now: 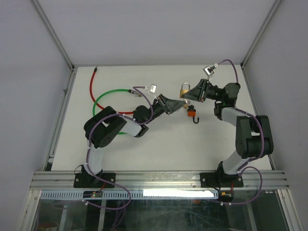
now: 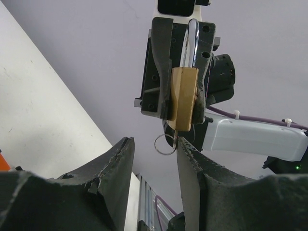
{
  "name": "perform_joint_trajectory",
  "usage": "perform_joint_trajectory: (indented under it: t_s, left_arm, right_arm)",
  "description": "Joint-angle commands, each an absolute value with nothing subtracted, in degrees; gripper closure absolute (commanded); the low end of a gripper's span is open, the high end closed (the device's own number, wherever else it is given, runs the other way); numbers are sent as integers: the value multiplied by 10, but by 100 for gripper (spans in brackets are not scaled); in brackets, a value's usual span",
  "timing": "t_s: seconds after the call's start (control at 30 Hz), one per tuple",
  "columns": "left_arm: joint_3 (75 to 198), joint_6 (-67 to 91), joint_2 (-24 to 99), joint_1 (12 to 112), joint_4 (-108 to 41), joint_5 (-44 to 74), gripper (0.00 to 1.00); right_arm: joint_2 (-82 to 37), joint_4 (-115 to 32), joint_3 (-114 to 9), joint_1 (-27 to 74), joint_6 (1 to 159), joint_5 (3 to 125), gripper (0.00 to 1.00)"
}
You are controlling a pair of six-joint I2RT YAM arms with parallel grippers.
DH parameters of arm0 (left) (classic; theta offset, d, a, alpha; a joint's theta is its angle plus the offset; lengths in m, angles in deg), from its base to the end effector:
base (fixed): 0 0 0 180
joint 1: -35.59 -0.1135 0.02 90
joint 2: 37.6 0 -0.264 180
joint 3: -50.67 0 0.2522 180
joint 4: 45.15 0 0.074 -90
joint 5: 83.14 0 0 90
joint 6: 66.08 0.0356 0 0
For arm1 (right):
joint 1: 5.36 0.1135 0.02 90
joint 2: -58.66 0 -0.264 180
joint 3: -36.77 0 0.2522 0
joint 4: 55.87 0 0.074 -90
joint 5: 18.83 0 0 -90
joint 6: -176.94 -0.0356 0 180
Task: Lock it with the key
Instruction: Lock the lock, then place the key at the center of the board.
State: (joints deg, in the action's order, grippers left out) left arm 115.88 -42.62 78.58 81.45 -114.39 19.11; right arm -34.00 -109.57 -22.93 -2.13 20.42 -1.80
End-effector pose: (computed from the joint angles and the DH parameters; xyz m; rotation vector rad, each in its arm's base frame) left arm 0.2722 -0.2913 0.1886 -0.0494 1.4916 -1.7849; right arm 0.3204 0.0522 0.2699 -0.4581 1.6728 1.6983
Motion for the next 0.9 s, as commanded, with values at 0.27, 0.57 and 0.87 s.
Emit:
perform_joint_trajectory:
  t_s: [0.27,0.57,0.87]
  left_arm:
    - [1180,-412,771,822,-1284,191,80]
    - [1175,-401,768,820,-1288,195,100]
    - [1134,-412,784,815,-1306,227,100]
  right_arm:
    - [-323,-1137,-233,-12,220,-22,100]
    - [-317,-1130,-232,-11,245,-27,100]
    - [-290,-1155,-225,-47,242,-17,100]
